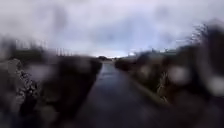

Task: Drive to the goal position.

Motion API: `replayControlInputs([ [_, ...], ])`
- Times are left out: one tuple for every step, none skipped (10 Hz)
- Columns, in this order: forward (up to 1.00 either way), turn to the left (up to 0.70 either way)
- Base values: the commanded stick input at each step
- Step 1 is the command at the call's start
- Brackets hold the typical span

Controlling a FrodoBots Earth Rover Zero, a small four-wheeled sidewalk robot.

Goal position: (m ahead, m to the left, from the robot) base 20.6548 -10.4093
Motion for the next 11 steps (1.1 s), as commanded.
replayControlInputs([
  [0.70,0.00],
  [0.70,0.00],
  [0.70,0.00],
  [0.70,0.00],
  [0.70,0.00],
  [0.70,0.00],
  [0.70,0.00],
  [0.70,0.00],
  [0.70,0.00],
  [0.70,0.00],
  [0.70,0.00],
])
